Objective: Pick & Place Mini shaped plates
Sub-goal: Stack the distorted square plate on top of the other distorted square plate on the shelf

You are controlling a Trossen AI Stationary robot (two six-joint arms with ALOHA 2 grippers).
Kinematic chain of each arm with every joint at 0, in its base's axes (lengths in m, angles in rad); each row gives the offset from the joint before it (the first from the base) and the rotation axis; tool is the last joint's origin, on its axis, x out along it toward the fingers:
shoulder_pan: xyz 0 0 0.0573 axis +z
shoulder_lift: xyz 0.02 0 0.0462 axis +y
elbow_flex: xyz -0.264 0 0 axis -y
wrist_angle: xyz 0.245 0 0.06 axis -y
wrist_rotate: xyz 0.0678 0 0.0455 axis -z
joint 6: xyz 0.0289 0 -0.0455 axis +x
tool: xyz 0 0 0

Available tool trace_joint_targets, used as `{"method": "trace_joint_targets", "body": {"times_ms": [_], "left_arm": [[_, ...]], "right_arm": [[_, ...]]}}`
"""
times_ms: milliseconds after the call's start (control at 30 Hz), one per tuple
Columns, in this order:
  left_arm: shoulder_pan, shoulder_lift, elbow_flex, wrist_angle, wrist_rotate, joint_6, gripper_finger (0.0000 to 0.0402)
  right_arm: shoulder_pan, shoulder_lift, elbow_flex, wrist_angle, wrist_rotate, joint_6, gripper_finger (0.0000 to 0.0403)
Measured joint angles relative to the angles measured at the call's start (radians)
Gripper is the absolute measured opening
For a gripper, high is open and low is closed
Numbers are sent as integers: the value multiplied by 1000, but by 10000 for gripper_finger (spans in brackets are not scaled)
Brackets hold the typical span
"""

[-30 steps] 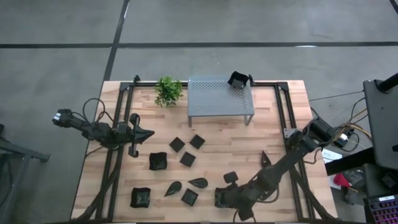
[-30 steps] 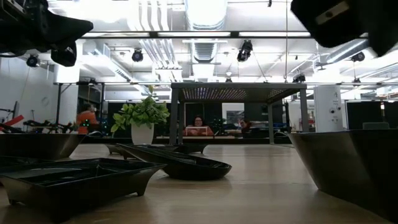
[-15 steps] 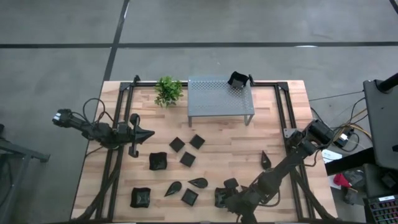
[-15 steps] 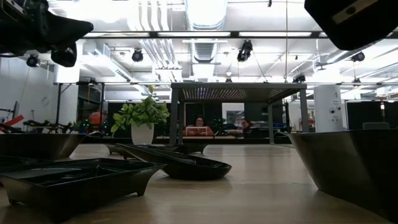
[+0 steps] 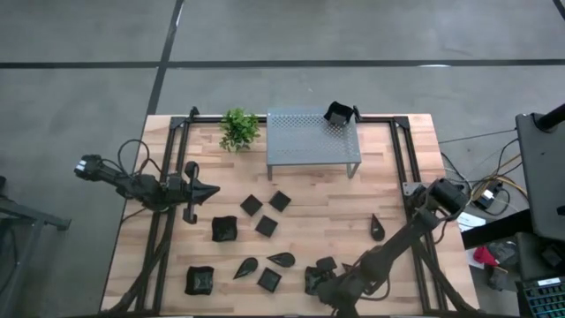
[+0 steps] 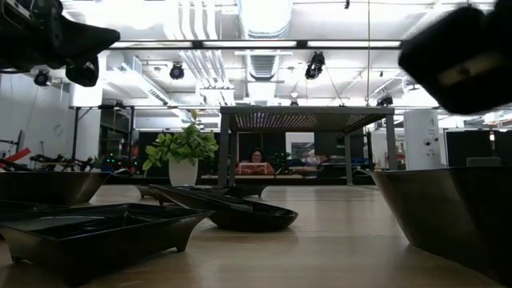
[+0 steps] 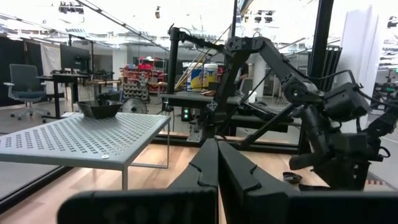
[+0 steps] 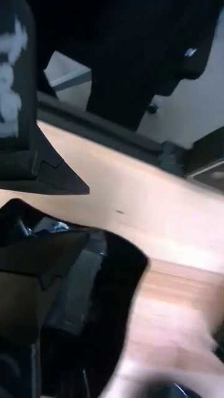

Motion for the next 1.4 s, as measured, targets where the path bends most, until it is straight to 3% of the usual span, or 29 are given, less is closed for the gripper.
{"method": "trace_joint_targets", "body": {"times_ms": [500,733,867,1400], "left_arm": [[0,0,0,-8,0,0,0],[0,0,0,-8,0,0,0],[0,0,0,-8,0,0,0],[0,1,0,-8,0,0,0]], "right_arm": [[-2,21,16,-29,23,-48,78],[-2,21,16,-61,33,-58,36],[-2,17,17,-100,96,-59,12],[-41,-141,16,-201,207,-104,8]]}}
